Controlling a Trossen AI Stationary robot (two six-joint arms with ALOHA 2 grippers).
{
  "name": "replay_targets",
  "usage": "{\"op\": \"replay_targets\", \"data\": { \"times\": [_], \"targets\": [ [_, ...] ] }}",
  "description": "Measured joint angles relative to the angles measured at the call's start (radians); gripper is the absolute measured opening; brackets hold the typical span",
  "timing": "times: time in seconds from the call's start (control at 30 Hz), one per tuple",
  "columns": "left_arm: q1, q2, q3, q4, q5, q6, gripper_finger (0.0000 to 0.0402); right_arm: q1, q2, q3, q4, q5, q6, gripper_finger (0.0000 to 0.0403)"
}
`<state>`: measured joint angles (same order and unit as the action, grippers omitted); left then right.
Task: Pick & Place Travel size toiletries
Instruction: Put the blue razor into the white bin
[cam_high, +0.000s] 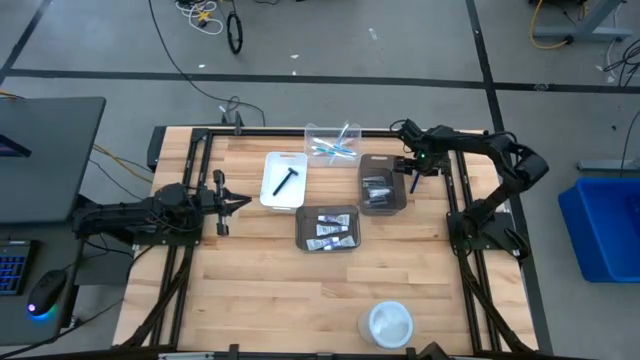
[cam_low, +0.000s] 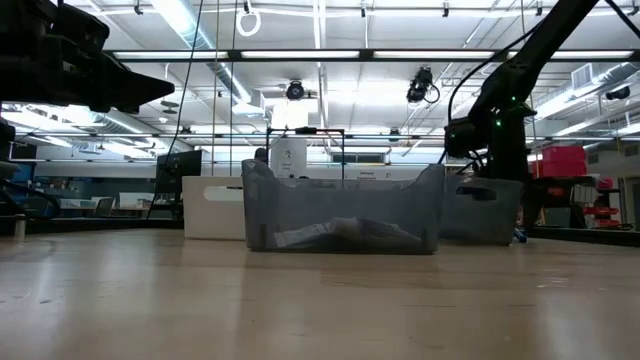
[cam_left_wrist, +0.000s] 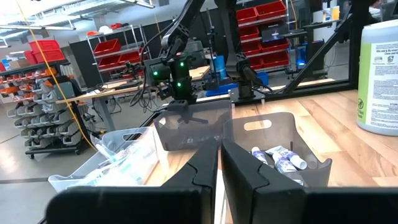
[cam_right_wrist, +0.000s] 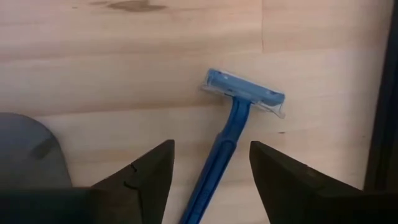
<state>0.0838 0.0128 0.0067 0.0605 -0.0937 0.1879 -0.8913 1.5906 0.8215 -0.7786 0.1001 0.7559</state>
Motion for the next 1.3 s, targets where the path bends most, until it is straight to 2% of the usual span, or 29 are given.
{"op": "replay_targets", "data": {
  "times": [0.4, 0.67, 0.83, 0.97, 1.3],
  "targets": [
    [0.000, 0.000, 0.000, 0.000, 0.000, 0.000, 0.0027, -0.002, -0.031, -0.002, -0.008, 0.006, 0.032, 0.0182],
    [0.000, 0.000, 0.000, 0.000, 0.000, 0.000, 0.0027, -0.031, -0.062, -0.009, 0.013, 0.004, 0.038, 0.0199],
    [0.000, 0.000, 0.000, 0.000, 0.000, 0.000, 0.0027, -0.031, -0.076, -0.077, 0.116, -0.052, 0.081, 0.0212],
    [0.000, 0.000, 0.000, 0.000, 0.000, 0.000, 0.0027, -0.033, -0.094, -0.113, 0.149, -0.048, 0.101, 0.0215],
    [0.000, 0.000, 0.000, 0.000, 0.000, 0.000, 0.0027, -0.058, -0.130, -0.141, 0.171, -0.041, 0.102, 0.0167]
  ]
}}
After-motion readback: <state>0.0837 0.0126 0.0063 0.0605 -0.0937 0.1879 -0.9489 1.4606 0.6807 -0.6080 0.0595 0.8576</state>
